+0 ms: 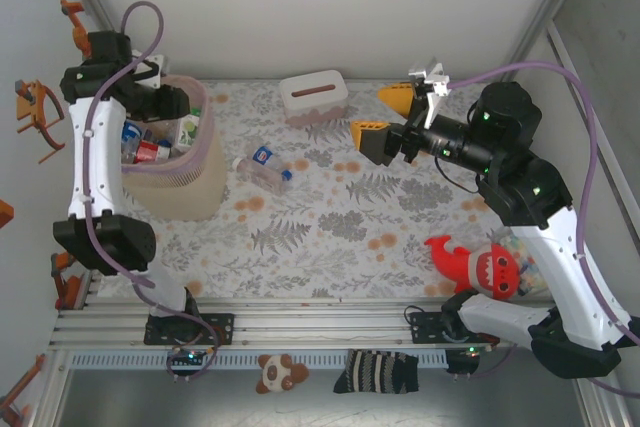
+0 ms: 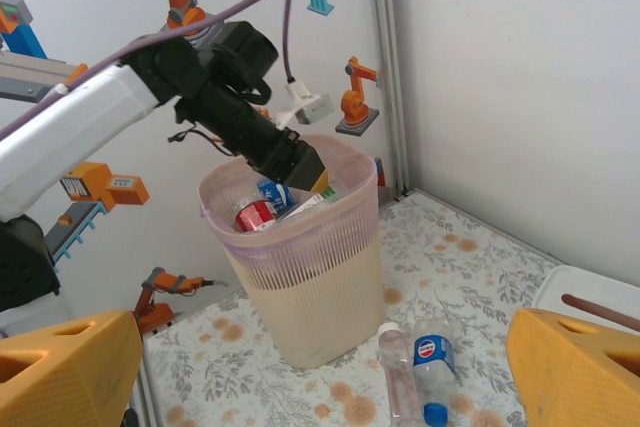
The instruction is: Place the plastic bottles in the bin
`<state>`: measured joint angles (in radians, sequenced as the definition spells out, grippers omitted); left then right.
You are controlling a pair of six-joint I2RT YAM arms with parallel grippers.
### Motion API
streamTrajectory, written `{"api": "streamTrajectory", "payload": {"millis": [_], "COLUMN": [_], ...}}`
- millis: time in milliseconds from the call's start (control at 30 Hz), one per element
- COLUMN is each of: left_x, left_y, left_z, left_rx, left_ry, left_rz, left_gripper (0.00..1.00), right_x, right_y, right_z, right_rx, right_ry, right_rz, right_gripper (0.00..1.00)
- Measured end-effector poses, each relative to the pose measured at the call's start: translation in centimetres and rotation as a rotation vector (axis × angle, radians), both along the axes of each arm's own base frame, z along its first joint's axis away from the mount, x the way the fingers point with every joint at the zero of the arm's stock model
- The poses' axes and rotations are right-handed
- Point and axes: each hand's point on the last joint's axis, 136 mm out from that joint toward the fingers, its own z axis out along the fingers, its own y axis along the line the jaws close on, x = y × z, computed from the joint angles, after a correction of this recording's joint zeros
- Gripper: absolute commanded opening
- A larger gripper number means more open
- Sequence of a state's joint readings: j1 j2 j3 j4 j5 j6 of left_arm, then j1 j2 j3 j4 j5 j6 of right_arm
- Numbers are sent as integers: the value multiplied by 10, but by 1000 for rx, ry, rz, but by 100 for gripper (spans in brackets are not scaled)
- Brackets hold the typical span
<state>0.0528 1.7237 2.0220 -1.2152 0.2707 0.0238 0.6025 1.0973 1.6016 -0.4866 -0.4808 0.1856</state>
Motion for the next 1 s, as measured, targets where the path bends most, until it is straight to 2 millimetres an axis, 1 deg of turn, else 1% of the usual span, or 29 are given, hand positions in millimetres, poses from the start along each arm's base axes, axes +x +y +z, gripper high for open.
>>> {"api": "streamTrajectory", "payload": {"millis": [100, 233, 300, 400, 533, 600, 667, 733, 867, 1000], "left_x": [6, 6, 7, 6, 0, -4, -9, -15, -25, -34], "left_y": [-3, -5, -4, -4, -7, -8, -8, -7, -2, 1], "left_z": [-17, -39, -44, -42, -34, -25, -14, -3, 16, 27], "left_rx": [-6, 1, 7, 9, 2, 1, 4, 11, 38, 54], "left_ry": [39, 96, 101, 88, 67, 45, 15, -14, -68, -103], "left_rz": [-11, -19, -16, -16, -22, -25, -24, -21, -3, 11], "left_gripper": [33, 31, 31, 34, 36, 38, 44, 46, 46, 47], "right_x": [0, -1, -1, -1, -1, -1, -1, -1, 3, 15], "right_y": [0, -1, -1, -1, -1, -1, -1, -1, 1, 7], "right_z": [0, 1, 1, 1, 1, 1, 1, 1, -2, -12], "right_rx": [0, 2, 2, 2, 2, 2, 2, 2, -4, -24], "right_ry": [-1, -3, -3, -3, -3, -3, -3, -2, 5, 32], "right_rz": [0, 0, 0, 0, 0, 0, 0, 0, -3, -19], "right_gripper": [93, 93, 93, 93, 93, 93, 93, 92, 92, 92]}}
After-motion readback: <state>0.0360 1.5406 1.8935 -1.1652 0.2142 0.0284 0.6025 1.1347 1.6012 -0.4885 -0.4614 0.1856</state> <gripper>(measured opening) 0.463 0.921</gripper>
